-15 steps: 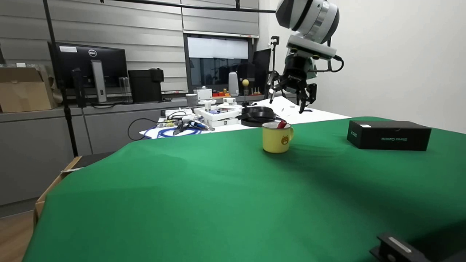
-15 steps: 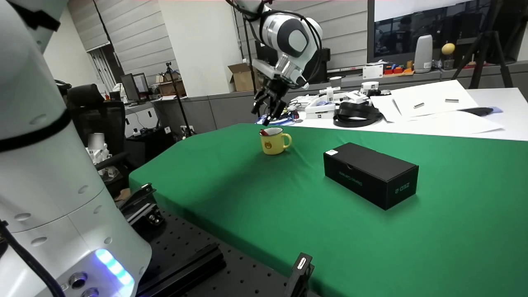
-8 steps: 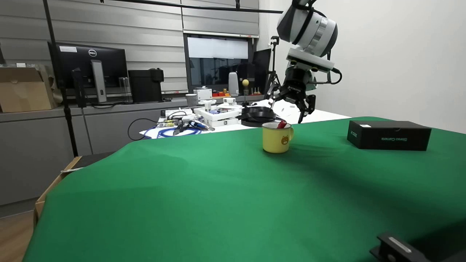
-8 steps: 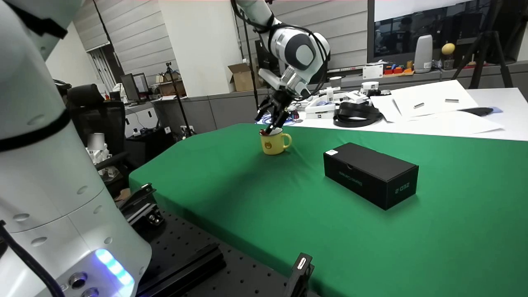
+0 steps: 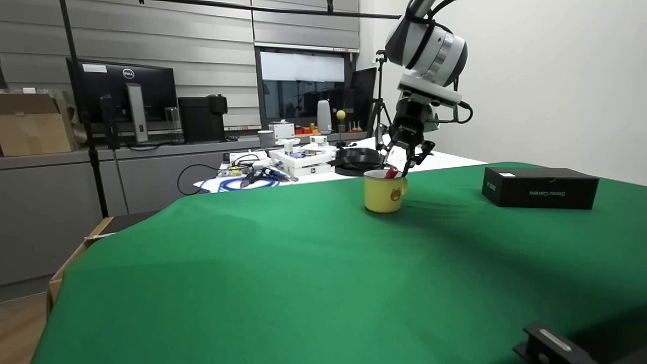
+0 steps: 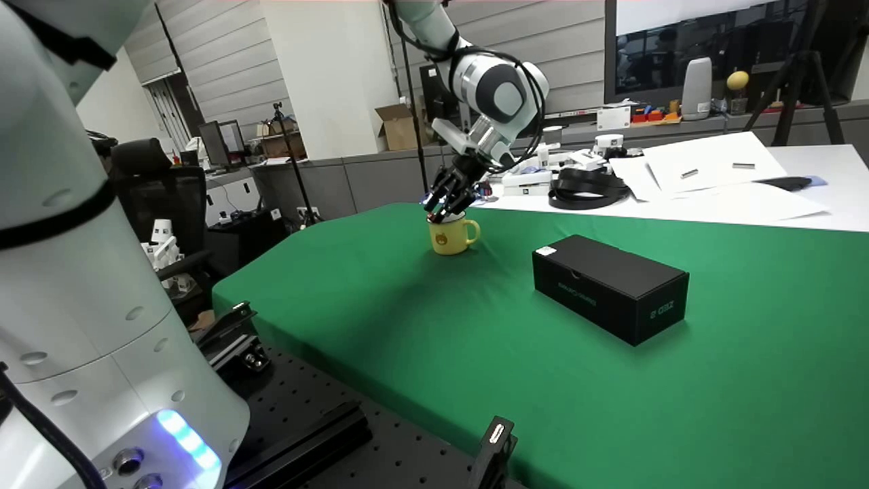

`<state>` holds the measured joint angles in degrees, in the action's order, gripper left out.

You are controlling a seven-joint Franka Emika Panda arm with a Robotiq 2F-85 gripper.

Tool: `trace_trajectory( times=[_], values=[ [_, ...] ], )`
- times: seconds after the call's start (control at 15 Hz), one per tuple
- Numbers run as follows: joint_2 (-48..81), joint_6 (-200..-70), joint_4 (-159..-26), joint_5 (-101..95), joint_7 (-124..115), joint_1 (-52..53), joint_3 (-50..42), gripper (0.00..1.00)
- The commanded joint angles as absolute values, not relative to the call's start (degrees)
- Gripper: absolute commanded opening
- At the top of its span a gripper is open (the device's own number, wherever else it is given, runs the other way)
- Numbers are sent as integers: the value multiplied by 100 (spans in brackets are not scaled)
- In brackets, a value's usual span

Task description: Pick the marker from the cup and put it on the box

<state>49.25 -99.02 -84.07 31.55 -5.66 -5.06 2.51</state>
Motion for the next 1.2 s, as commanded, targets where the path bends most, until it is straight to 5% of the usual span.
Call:
trace_trajectory(
  times=[0.0,0.2,1.13],
  values=[
    [5081,-9679,-8081,3181,-701,-582,319,19],
    [5126,-9486,-7958,3227,-776,-631,324,1],
    [4488,-8375,-7185,3299,-1550,-440,124,6]
  ],
)
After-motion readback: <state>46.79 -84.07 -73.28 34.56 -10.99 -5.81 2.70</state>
